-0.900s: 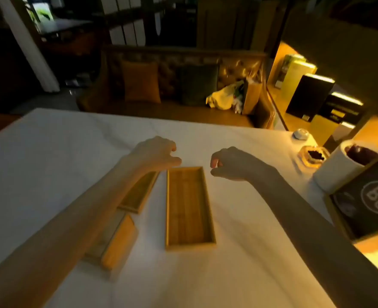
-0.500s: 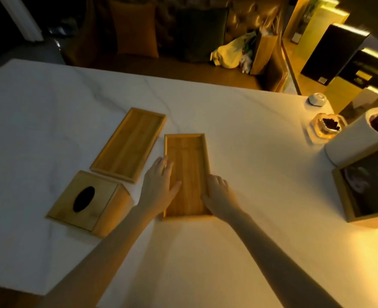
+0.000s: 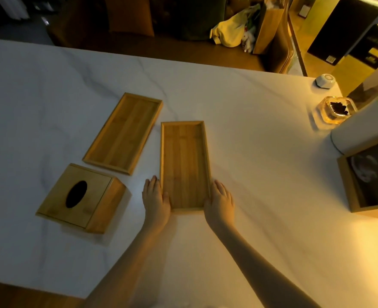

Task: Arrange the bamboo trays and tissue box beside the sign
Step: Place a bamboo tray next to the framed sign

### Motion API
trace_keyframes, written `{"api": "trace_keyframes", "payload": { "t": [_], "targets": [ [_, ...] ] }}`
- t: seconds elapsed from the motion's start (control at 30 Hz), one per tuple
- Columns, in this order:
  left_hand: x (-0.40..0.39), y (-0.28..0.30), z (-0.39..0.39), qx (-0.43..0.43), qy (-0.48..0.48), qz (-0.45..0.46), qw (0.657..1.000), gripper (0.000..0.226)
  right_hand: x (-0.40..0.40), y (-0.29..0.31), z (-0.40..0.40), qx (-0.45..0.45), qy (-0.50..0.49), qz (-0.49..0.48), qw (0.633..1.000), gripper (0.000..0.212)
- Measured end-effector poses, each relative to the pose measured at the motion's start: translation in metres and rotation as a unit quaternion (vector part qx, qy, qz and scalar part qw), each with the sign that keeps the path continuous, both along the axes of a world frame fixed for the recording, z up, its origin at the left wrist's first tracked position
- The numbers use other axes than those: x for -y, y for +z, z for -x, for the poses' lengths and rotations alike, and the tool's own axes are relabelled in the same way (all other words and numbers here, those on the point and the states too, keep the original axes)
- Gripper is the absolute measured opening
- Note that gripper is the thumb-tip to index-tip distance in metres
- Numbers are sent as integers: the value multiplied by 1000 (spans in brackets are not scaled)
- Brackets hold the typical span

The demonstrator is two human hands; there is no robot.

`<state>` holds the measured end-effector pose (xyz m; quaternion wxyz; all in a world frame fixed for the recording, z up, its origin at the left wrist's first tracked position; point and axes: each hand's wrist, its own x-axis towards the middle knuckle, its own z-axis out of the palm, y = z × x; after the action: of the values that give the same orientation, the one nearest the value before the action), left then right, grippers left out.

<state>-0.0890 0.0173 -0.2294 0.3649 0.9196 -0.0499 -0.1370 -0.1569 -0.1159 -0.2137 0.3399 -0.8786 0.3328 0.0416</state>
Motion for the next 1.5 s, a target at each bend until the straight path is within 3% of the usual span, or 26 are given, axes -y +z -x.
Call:
{"api": "trace_keyframes", "payload": {
  "t": [0.17,0.27,0.37,0.53,0.83,1.07,1.5],
  "targets": [
    [-11,17,-9,-20,17,104,994,26,3,13,2,41,0,-114,993,40],
    [-14,41,-8,-131,27,217,967,33,12,31,4,58,-20,-208,976,43],
    [-23,54,-10,-253,58,316,913,37,22,48,8,45,-22,-282,958,44],
    [-26,64,-10,-326,40,301,895,48,36,62,17,56,-12,-267,962,45],
    [14,98,3,-294,-41,324,898,50,73,96,48,115,-42,-263,957,46],
    [78,115,17,-283,-136,331,890,49,116,121,86,153,-120,-221,956,47],
    [198,98,33,-300,-208,244,899,50,204,107,127,138,-209,-187,950,41]
  ]
}}
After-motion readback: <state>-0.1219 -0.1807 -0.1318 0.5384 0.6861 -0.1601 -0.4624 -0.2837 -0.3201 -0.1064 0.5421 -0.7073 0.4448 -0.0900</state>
